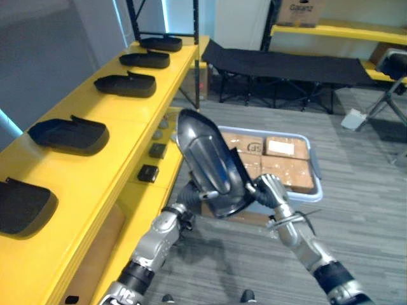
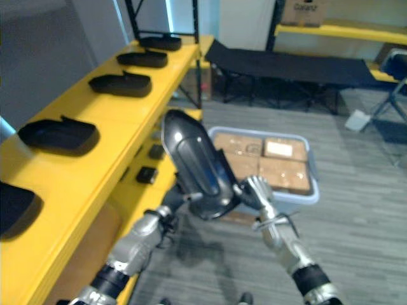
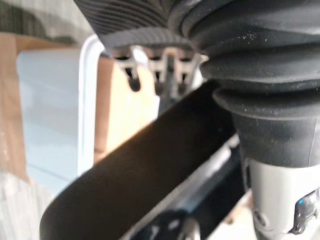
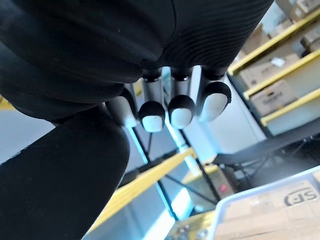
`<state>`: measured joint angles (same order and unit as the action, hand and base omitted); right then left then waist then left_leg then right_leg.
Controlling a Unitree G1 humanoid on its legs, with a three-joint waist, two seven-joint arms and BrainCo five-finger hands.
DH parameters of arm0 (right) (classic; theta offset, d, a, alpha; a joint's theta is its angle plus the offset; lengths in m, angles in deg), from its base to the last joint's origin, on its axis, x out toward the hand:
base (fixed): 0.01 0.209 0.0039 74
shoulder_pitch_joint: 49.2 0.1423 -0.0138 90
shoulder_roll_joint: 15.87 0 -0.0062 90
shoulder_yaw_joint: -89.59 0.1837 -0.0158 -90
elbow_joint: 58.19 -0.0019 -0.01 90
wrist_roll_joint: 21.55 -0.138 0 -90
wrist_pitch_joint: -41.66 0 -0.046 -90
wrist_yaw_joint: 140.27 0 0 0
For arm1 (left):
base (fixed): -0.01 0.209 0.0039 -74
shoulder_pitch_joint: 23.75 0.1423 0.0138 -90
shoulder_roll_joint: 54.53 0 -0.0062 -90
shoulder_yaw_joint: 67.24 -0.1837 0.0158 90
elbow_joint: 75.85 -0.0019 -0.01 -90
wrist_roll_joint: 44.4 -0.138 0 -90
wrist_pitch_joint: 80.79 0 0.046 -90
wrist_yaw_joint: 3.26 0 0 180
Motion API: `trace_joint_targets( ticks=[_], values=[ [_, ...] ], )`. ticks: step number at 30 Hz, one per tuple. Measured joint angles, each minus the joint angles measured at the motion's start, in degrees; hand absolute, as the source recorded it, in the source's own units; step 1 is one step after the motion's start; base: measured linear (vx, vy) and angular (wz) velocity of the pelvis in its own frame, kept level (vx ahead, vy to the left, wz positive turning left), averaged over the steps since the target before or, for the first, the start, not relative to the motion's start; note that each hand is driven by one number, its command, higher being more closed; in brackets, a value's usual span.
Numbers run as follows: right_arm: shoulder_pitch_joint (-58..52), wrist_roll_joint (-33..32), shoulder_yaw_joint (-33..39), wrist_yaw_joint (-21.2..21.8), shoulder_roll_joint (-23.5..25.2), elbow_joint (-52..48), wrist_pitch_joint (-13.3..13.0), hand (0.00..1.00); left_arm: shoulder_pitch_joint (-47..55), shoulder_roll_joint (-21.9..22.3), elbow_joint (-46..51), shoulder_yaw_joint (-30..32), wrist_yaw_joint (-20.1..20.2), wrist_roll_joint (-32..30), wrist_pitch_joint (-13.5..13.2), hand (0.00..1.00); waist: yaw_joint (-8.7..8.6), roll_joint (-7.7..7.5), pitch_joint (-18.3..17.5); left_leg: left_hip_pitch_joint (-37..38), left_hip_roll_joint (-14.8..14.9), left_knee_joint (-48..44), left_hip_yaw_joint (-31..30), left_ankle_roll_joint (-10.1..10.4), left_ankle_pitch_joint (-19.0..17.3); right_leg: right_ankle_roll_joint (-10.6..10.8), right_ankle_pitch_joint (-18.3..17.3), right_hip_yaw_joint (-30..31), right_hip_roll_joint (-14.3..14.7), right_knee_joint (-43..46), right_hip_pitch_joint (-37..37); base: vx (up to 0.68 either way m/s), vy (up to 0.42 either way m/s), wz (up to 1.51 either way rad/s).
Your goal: Walk over and take plastic housings, then place them on the shelf
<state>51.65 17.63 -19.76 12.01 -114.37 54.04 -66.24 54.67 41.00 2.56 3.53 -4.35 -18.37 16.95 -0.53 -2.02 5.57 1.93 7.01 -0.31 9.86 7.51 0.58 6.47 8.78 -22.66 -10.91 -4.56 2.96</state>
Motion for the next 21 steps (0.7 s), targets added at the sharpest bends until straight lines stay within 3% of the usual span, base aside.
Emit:
trace_joint_targets(
  ticks=[8,14,21],
  values=[
    [-0.43,0.00,0.10,-1.40,0.52,-0.54,-1.88,1.00,0.32,2.09,-4.45,1.30,-3.24,5.61,-0.36,1.00,0.03,-0.62,0.04,0.03,0.00,0.16,-0.04,-0.02,0.06,0.00,0.00,-0.02,0.02,0.00,-0.01,0.00,0.000,0.00],
    [-0.50,0.00,0.13,-2.30,2.43,-1.56,-1.97,1.00,0.37,3.76,-6.76,2.25,-5.12,9.69,-3.23,1.00,0.01,-0.71,0.04,0.06,0.01,0.16,0.00,-0.02,0.06,-0.01,0.01,0.06,0.04,0.00,-0.02,0.00,0.000,0.00],
    [-1.09,2.02,0.11,-3.72,4.81,-3.68,-2.80,1.00,0.37,4.29,-7.87,2.84,-5.08,20.59,-4.77,1.00,-0.03,-1.63,0.07,0.08,0.00,0.16,0.03,-0.02,0.06,-0.01,0.01,0.11,0.01,-0.01,-0.01,0.00,0.000,0.00]
  ],
)
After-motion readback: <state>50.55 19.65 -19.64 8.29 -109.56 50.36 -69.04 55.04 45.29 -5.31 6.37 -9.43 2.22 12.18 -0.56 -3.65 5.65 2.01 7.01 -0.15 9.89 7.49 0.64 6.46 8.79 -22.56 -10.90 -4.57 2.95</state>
